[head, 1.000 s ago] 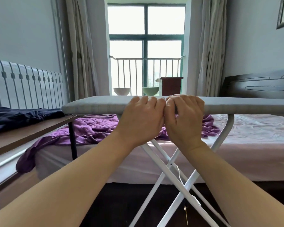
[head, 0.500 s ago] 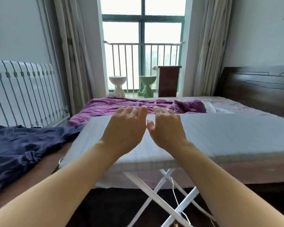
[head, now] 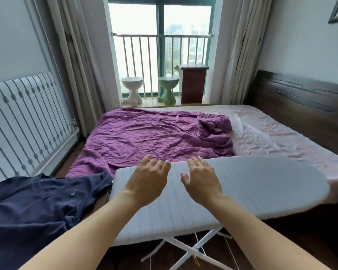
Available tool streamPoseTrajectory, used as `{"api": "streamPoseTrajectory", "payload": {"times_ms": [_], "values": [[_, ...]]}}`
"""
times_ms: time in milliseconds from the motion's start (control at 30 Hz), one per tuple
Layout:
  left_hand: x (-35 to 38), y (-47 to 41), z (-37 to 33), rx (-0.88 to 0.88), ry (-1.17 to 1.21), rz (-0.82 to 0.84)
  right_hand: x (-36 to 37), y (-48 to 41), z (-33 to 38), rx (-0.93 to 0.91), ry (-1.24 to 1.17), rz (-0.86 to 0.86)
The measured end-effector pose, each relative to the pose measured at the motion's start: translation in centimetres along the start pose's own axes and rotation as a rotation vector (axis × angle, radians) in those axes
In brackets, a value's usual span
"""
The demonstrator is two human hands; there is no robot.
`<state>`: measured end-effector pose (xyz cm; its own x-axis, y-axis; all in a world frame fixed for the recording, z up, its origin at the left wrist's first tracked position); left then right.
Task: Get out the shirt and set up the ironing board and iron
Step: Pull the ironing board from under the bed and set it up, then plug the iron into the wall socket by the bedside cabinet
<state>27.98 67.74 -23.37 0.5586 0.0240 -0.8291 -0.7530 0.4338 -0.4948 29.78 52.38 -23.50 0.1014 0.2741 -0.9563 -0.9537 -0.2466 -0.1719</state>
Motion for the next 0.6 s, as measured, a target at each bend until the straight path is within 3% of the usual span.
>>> {"api": "streamPoseTrajectory", "payload": {"times_ms": [333, 600], "values": [[-11.1, -5.0, 0.4, 0.102, 0.185, 0.001, -11.6, 3.0, 1.6, 0.084, -0.096, -0.054], [-13.5, -9.5, -6.6, 0.252, 0.51, -0.024, -17.4, 10.3, -4.3, 0.419, -0.152, -0.228]]}}
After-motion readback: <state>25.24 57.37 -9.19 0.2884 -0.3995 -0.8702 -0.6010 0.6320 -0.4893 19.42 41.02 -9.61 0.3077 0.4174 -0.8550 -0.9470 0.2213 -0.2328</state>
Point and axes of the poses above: each hand's wrist, its own y-axis away from the middle knuckle, its own x-axis out of the palm, z = x × y, the point moved 1 cm from there along -y, towards the middle knuckle, and after that the axes turned 3 degrees about y, right-handed, at the moved point
